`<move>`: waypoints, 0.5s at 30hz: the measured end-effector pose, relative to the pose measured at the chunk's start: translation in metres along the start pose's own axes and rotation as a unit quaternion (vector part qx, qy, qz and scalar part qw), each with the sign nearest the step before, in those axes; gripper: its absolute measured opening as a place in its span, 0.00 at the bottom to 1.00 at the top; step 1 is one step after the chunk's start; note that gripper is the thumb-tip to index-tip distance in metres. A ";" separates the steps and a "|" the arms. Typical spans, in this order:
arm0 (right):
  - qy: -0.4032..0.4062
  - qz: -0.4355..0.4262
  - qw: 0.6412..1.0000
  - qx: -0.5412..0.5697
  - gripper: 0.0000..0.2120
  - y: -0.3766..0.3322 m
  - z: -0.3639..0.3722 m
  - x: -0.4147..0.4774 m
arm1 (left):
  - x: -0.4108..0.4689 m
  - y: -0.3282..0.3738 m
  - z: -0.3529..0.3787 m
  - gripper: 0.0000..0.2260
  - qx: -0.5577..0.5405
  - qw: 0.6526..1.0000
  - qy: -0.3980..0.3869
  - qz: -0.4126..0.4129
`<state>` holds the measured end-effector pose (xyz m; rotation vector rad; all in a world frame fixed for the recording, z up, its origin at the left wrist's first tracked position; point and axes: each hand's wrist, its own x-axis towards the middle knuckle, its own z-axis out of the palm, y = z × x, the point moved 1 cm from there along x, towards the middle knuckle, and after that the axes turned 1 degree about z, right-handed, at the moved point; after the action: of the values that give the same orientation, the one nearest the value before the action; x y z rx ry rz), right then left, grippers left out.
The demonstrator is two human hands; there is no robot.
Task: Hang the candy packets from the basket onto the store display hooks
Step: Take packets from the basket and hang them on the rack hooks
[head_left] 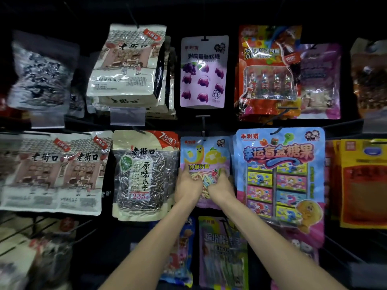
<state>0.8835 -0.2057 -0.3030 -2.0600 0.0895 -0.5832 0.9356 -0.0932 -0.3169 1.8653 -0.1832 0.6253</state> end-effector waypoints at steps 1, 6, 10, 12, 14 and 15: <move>0.007 -0.004 1.000 -0.010 0.42 -0.001 0.002 -0.001 | -0.007 0.006 -0.005 0.38 0.013 1.000 -0.003 -0.003; 0.005 -0.020 0.998 -0.053 0.41 -0.009 0.007 -0.012 | -0.033 0.019 -0.029 0.32 0.057 0.998 -0.008 0.007; 0.015 -0.048 0.998 -0.043 0.41 -0.016 0.009 -0.025 | -0.058 0.021 -0.050 0.27 0.056 0.998 -0.019 0.024; 0.011 -0.074 0.997 -0.028 0.40 -0.024 0.003 -0.042 | -0.071 0.021 -0.062 0.26 0.060 0.998 -0.014 0.032; -0.004 -0.099 0.995 -0.017 0.38 -0.032 -0.010 -0.065 | -0.088 0.024 -0.076 0.24 0.073 0.996 -0.010 0.048; -0.012 -0.115 0.993 -0.015 0.37 -0.035 -0.017 -0.078 | -0.099 0.027 -0.083 0.24 0.079 0.995 -0.012 0.061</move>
<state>0.8010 -0.1781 -0.2955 -2.1207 -0.1569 -0.7012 0.8127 -0.0447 -0.3228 2.0262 -0.2721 0.7178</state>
